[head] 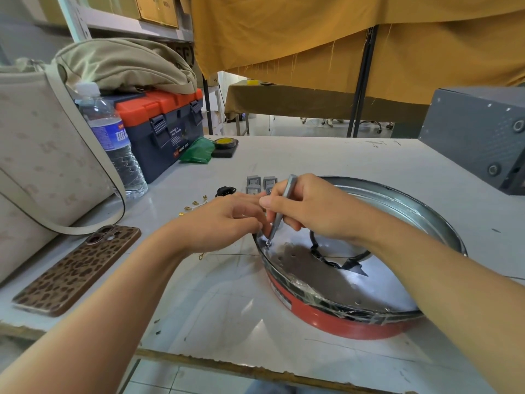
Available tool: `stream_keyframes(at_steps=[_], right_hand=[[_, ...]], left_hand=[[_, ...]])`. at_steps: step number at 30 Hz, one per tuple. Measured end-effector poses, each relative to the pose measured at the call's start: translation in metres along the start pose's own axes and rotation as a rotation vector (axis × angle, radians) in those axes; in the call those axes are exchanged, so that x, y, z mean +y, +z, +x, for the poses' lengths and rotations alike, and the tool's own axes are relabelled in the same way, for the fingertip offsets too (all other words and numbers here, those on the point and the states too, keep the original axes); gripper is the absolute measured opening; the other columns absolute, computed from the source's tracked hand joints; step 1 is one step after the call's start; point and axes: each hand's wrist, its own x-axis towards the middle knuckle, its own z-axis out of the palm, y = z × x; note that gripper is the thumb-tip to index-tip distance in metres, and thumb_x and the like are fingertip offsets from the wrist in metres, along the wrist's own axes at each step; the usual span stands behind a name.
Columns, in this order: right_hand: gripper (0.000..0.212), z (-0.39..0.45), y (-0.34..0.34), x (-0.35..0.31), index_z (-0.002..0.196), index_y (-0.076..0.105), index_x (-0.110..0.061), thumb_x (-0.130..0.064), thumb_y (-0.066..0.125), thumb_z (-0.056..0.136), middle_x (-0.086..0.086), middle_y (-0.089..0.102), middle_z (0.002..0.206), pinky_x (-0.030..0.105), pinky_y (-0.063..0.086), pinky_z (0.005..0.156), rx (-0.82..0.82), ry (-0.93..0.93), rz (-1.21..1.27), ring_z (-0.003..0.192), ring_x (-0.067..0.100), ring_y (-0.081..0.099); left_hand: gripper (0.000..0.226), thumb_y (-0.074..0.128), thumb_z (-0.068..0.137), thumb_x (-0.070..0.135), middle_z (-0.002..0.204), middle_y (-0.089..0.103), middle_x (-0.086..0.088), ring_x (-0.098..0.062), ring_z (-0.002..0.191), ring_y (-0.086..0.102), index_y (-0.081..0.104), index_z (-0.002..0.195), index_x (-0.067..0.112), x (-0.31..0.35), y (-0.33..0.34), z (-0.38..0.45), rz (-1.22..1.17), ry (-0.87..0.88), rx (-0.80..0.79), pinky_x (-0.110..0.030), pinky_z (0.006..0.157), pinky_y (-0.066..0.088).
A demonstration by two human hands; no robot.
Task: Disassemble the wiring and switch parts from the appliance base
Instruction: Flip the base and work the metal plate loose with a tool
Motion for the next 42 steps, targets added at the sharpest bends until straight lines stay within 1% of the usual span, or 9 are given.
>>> stream_keyframes(at_steps=[4,10,14,21,26,30,33,37,42], right_hand=[[0.028,0.0,-0.001,0.002,0.075,0.063,-0.011,-0.023,0.05,0.098,-0.001,0.052,0.045,0.014,0.037,0.048,-0.043,0.045,0.039,0.042,0.009,0.041],[0.013,0.001,-0.003,0.004,0.085,0.06,0.006,-0.005,0.054,0.09,0.002,0.054,0.05,0.009,0.035,0.044,-0.031,0.056,0.047,0.04,0.0,0.046],[0.015,0.001,-0.006,0.004,0.08,0.066,0.002,-0.009,0.061,0.089,-0.002,0.055,0.05,0.008,0.037,0.046,-0.029,0.025,0.071,0.043,-0.001,0.048],[0.034,0.003,-0.004,0.006,0.071,0.067,-0.012,-0.036,0.056,0.094,-0.006,0.052,0.045,0.009,0.034,0.047,-0.001,-0.001,0.006,0.043,0.002,0.042],[0.022,0.002,-0.004,0.007,0.082,0.061,-0.003,-0.017,0.052,0.096,-0.001,0.054,0.044,0.013,0.036,0.042,-0.073,0.077,0.086,0.04,0.008,0.04],[0.017,0.002,-0.006,0.007,0.082,0.063,0.006,-0.007,0.055,0.089,0.002,0.055,0.048,0.014,0.037,0.044,-0.046,0.074,0.077,0.043,0.007,0.042],[0.02,0.002,-0.007,0.007,0.079,0.068,-0.001,-0.017,0.062,0.09,-0.001,0.056,0.051,0.013,0.039,0.048,-0.034,0.061,0.098,0.046,0.005,0.046],[0.032,0.002,-0.004,0.004,0.067,0.068,-0.018,-0.034,0.057,0.093,-0.011,0.054,0.047,0.007,0.035,0.047,-0.025,0.032,0.062,0.044,-0.001,0.045],[0.039,0.001,-0.006,0.003,0.07,0.064,-0.006,-0.028,0.049,0.098,-0.01,0.045,0.043,0.007,0.032,0.046,-0.027,0.025,0.025,0.041,0.001,0.038]], left_hand=[[0.037,0.044,0.078,0.029,0.123,0.057,0.017,0.001,0.127,0.038,0.074,0.096,0.018,0.002,0.0,0.0,0.015,0.02,-0.014,-0.038,0.112,0.028],[0.038,0.049,0.091,0.01,0.126,0.054,0.021,0.0,0.127,0.037,0.066,0.071,0.037,0.003,-0.001,0.0,0.008,0.013,-0.016,-0.041,0.113,0.026],[0.026,0.047,0.085,0.023,0.129,0.054,0.019,0.0,0.129,0.036,0.073,0.088,0.023,0.002,0.0,0.0,0.046,0.021,-0.029,-0.033,0.111,0.027],[0.028,0.052,0.09,0.015,0.09,0.049,0.034,0.015,0.095,0.043,0.067,0.076,0.034,0.003,-0.001,0.001,0.069,-0.027,-0.014,-0.026,0.094,0.035],[0.02,0.053,0.088,0.016,0.126,0.054,0.016,0.001,0.126,0.037,0.071,0.086,0.025,0.005,-0.004,0.002,0.108,-0.001,-0.043,-0.033,0.109,0.033],[0.021,0.053,0.087,0.015,0.126,0.054,0.02,0.001,0.134,0.03,0.072,0.086,0.025,0.011,-0.005,0.003,0.114,-0.014,-0.057,-0.032,0.112,0.03],[0.022,0.054,0.086,0.014,0.126,0.054,0.019,0.001,0.129,0.035,0.072,0.089,0.026,0.012,-0.006,0.002,0.122,-0.019,-0.051,-0.032,0.11,0.032],[0.021,0.056,0.085,0.016,0.095,0.05,0.03,0.003,0.095,0.052,0.068,0.083,0.034,0.018,-0.006,0.002,0.148,-0.067,-0.057,-0.03,0.099,0.042],[0.018,0.057,0.084,0.018,0.092,0.053,0.027,0.008,0.089,0.052,0.07,0.08,0.031,0.021,-0.007,0.004,0.198,-0.074,-0.06,-0.025,0.088,0.044]])
